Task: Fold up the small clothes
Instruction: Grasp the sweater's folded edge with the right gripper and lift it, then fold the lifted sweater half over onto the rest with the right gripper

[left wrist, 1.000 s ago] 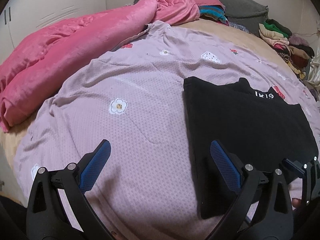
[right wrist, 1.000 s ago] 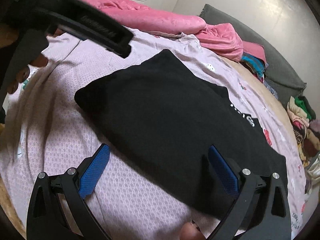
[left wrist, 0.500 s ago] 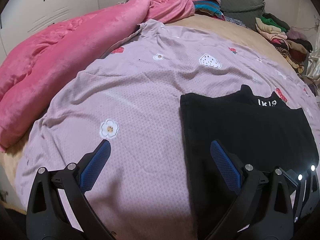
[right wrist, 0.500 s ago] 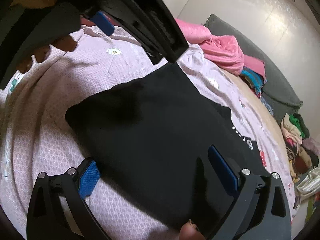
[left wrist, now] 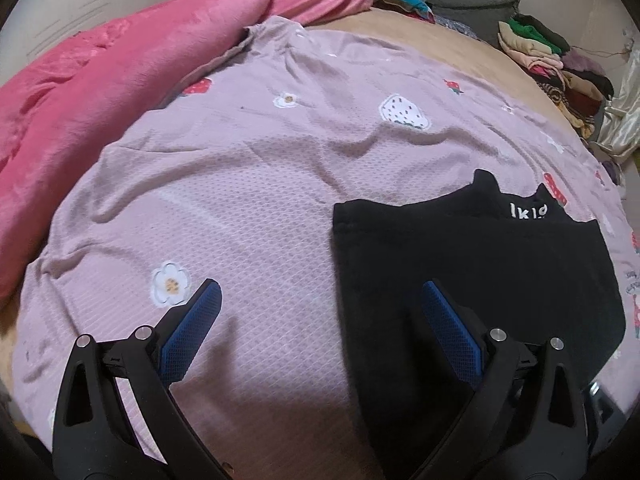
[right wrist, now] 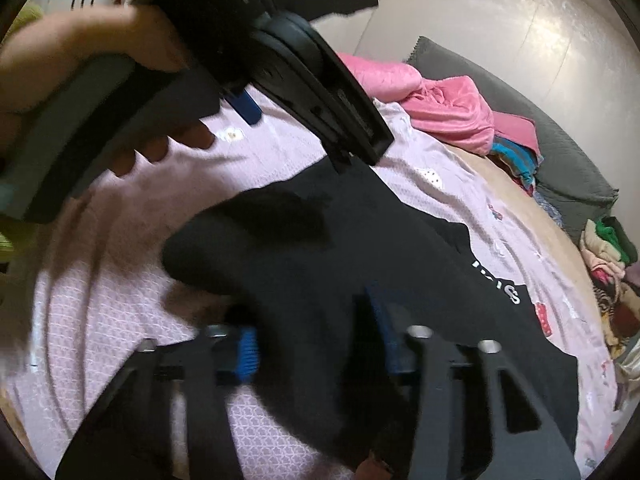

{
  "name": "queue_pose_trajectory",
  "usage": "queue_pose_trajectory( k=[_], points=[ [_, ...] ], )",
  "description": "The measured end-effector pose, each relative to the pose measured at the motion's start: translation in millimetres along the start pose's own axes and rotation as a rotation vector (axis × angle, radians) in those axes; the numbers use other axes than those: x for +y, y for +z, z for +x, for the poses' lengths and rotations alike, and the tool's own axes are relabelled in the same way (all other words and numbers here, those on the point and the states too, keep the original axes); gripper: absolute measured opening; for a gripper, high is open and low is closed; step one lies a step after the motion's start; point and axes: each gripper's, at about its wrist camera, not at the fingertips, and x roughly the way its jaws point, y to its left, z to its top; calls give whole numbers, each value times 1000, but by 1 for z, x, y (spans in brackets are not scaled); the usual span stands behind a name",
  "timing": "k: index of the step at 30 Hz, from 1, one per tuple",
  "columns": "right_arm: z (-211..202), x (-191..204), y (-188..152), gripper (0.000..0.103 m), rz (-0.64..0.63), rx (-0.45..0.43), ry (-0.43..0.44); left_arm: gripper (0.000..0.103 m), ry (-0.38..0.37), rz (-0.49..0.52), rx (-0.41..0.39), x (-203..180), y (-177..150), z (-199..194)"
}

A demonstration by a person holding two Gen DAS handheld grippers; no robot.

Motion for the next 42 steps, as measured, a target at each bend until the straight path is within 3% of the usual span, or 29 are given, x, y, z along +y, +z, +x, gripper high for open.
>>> queue_pose_trajectory(
  k=[4, 10, 20, 21, 25, 26, 29, 34, 42],
  points=[
    [-5, -7, -1, 18, 42, -13, 26, 93, -61, -22, 34, -2, 3, 8],
    [-18, -24, -1, 15, 132, -57, 69, 93, -167, -83, 105, -6, 2, 24],
    [-40, -41, -4, 13, 194, -110, 67, 93, -240, -114, 127, -29, 5, 30],
    [-42, -40, -5, 13, 196, -112, 66, 91, -242, -104, 121, -33, 5, 28],
    [-49, -45, -9, 13, 205, -118, 56, 55, -243, -84, 109, -47, 7, 24],
    [-51, -46, -10, 13, 210, -121, 54, 52, -239, -78, 107, -49, 7, 23],
    [-57, -49, -13, 13, 224, -126, 47, 28, -216, -56, 84, -58, 8, 15],
    [-68, -54, -18, 13, 241, -139, 32, 21, -211, -33, 49, -69, 9, -2],
    [-93, -62, -26, 12, 274, -167, 1, 20, -219, -1, -10, -90, 13, -29]
  ],
)
